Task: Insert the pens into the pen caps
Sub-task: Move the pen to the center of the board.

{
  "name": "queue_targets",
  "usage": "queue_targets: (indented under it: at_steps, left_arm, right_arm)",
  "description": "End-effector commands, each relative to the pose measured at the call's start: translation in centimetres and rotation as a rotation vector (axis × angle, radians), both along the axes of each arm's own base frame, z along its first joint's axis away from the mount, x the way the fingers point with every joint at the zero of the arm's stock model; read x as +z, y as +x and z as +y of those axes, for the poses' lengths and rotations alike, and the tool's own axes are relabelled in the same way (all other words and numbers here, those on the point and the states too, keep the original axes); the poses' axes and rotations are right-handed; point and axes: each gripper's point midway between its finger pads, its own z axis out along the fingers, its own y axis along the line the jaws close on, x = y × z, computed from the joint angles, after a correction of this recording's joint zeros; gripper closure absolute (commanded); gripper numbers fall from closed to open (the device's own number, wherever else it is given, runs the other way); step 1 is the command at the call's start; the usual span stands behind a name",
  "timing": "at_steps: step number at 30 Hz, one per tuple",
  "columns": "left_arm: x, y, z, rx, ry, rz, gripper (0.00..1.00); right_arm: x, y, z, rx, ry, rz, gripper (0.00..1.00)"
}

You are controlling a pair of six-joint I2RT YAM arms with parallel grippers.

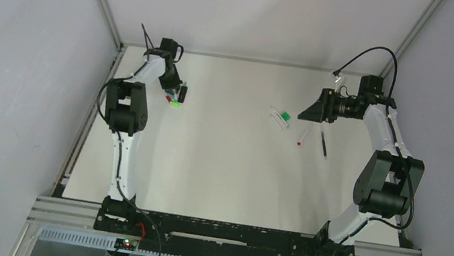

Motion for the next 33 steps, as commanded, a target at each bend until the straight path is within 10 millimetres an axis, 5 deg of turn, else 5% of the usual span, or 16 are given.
queue_targets:
  at_steps: [1,15,33]
  left_arm:
    - [0.9,0.6,-0.4,0.008,-0.009,-0.010,0.79]
    - [0.8,-3.2,-2.8,-0.056,-0.014,0.050,0.87]
    - [-0.6,-14.4,-8.3,-0.206,-0.078,0.110,0.86]
  right_arm:
    - [1.4,0.3,-0.1,0.005,0.022,-0.047,0.39]
    - [2.1,0.1,-0.2,0.005,0.039,-0.059,0.40]
    - [2.3,-0.2,0.3,0.019,0.048,-0.060,0.40]
